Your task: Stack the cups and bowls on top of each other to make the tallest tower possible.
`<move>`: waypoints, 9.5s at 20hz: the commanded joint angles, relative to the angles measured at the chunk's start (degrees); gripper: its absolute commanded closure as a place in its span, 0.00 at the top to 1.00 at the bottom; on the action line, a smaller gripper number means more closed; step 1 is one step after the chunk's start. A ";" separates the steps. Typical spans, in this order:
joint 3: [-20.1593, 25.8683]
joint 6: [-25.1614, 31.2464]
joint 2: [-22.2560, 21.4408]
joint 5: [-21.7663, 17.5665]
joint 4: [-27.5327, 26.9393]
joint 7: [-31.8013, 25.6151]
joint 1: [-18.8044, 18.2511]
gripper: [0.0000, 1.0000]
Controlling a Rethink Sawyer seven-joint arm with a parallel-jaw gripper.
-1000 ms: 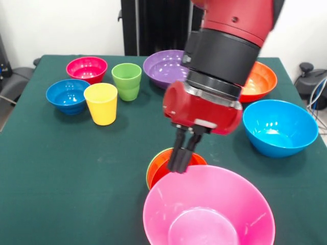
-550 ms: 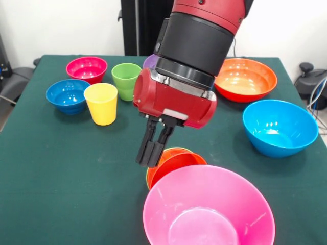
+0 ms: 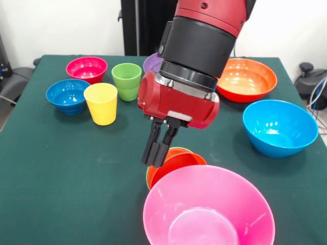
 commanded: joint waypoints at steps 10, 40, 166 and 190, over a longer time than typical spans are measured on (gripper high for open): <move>6.03 3.55 3.11 2.65 5.61 2.60 2.90 0.00; 4.54 5.85 7.77 6.84 7.13 3.68 3.42 0.00; -1.96 1.24 1.13 -0.82 24.71 7.00 4.21 0.00; -4.63 -2.32 7.83 -0.08 19.81 9.35 7.90 0.00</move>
